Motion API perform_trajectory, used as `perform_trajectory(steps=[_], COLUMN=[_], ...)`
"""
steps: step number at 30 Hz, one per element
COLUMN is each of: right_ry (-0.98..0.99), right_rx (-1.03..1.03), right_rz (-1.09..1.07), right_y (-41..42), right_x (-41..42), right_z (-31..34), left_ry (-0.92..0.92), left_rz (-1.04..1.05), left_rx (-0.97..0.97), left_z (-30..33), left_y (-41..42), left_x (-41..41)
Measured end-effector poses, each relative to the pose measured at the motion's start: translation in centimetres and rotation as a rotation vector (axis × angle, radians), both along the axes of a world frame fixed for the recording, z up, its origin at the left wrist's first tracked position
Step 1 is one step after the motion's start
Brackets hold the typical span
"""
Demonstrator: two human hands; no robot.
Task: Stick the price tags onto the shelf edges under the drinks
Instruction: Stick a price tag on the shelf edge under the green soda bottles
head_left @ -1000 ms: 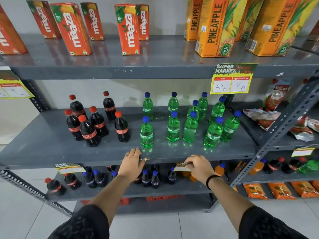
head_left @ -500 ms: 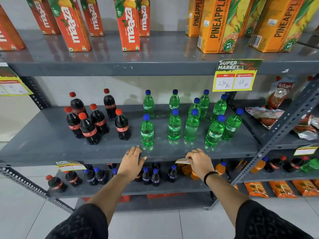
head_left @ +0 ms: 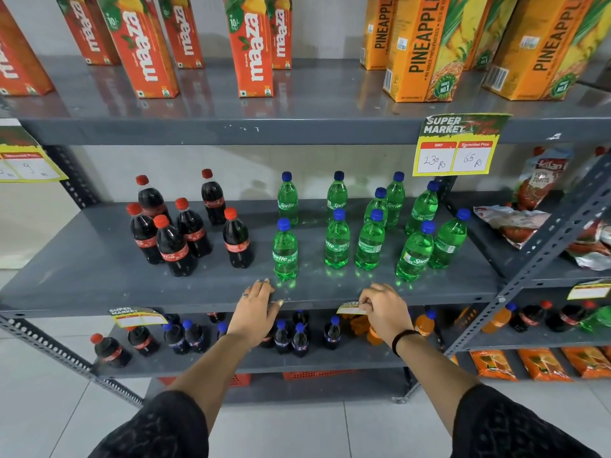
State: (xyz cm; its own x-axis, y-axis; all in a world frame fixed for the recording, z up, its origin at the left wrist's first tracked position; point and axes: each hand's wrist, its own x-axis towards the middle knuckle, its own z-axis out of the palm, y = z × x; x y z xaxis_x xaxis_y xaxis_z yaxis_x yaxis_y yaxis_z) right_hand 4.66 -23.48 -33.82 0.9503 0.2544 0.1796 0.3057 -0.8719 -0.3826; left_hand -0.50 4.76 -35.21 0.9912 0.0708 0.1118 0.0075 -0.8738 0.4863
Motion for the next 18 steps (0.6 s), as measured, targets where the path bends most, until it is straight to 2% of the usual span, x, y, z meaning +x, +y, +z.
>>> perform_trajectory(steps=[7,13,18], right_ry=[0.016,0.037,0.04], right_rx=[-0.025,-0.197,-0.18], right_rz=[0.002,0.068,0.047], right_y=[0.03,0.39,0.39], right_x=[0.31,0.77,0.73], right_z=[0.25,0.79,0.63], left_ry=[-0.007,-0.013,-0.001], left_rz=[0.001,0.002,0.003], left_rx=[0.011,0.002,-0.002], left_z=[-0.21,-0.28,-0.41], left_y=[0.05,0.1,0.09], left_x=[0.07,0.08,0.11])
